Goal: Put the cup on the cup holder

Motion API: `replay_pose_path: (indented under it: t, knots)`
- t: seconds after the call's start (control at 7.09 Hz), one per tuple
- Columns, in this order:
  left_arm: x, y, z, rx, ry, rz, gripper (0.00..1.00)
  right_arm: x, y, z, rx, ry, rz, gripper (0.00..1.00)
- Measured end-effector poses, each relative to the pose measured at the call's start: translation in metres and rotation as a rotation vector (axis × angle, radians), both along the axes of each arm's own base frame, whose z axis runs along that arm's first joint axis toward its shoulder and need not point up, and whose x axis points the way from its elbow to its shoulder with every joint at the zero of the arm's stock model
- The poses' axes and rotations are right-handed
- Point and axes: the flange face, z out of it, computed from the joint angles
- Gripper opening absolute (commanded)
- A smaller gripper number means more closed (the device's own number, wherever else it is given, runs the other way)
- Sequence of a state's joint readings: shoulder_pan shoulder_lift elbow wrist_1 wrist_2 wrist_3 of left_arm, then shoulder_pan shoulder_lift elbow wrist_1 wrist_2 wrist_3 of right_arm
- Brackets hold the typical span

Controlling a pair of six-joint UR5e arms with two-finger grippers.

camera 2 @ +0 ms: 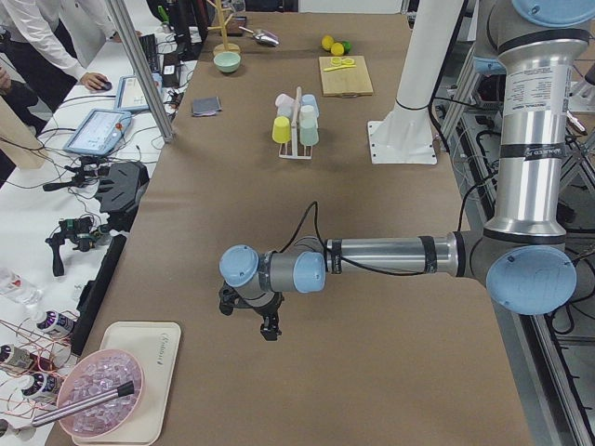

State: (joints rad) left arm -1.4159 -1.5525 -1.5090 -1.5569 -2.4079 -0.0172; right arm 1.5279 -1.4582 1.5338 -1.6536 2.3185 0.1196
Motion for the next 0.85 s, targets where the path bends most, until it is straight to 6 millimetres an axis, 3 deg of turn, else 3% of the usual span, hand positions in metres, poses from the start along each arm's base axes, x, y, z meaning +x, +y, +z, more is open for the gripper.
replay_pose_path:
  t: [0.85]
  knots:
    - [-0.0025, 0.002, 0.0038, 0.056, -0.02, -0.009, 0.97, -0.0001, -0.0004, -0.0003, 0.004, -0.001, -0.003, 1.0]
